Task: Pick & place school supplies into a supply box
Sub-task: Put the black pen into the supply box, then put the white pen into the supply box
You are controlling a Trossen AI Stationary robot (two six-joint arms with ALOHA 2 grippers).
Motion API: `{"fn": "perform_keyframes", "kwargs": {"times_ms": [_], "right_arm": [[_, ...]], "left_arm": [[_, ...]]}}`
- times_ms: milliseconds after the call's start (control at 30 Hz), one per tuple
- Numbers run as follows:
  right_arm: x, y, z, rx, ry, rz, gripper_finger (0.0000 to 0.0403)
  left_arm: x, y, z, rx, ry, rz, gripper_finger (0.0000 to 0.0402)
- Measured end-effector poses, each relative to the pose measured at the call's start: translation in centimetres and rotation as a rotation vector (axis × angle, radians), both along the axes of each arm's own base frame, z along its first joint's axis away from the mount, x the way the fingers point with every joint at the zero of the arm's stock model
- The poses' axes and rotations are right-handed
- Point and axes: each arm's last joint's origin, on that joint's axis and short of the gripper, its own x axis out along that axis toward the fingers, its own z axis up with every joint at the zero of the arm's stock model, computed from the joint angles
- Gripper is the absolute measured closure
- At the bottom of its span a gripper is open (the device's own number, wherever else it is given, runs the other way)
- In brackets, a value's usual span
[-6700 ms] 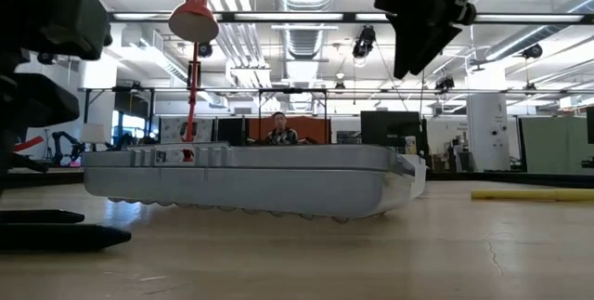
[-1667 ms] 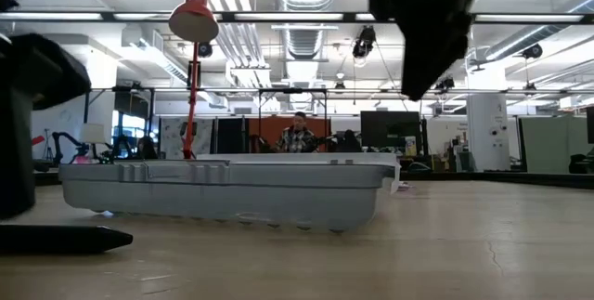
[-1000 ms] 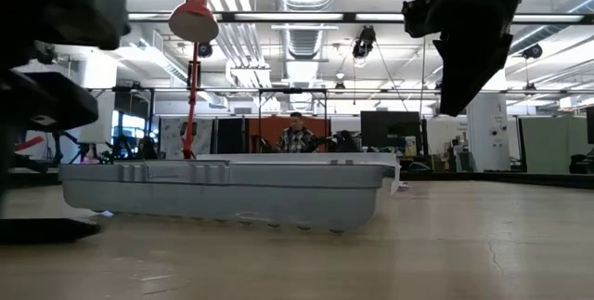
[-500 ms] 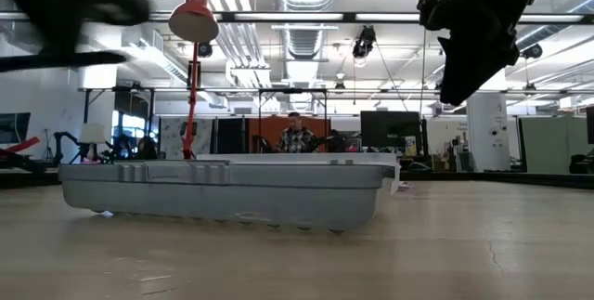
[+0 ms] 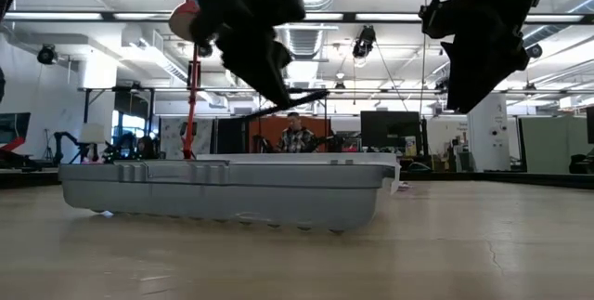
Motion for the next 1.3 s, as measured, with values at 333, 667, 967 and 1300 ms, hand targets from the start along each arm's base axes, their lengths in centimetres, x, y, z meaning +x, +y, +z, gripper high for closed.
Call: {"fn": "perform_keyframes", "kwargs": {"times_ms": [333, 667, 967, 1300], "right_arm": [[0.1, 0.1, -0.1, 0.031, -0.002, -0.03, 0.0216], [3.3, -3.5, -2.6, 0.123, 0.046, -0.022, 0.0216], [8.2, -7.7, -4.4, 0.11, 0.149, 0.093, 0.0216], [11.3, -9.0, -7.6, 0.09, 0.258, 0.143, 0.0216]], "left_arm": [[-0.8, -0.8, -0.9, -0.061, 0.112, 0.102, 0.0251], [-6.9, -6.9, 5.3, -0.252, 0.026, 0.142, 0.0243], [-11.5, -12.7, 3.7, -0.42, 0.128, 0.266, 0.0243], [-13.9, -17.2, 0.7, -0.464, 0.276, 0.341, 0.0243]]}}
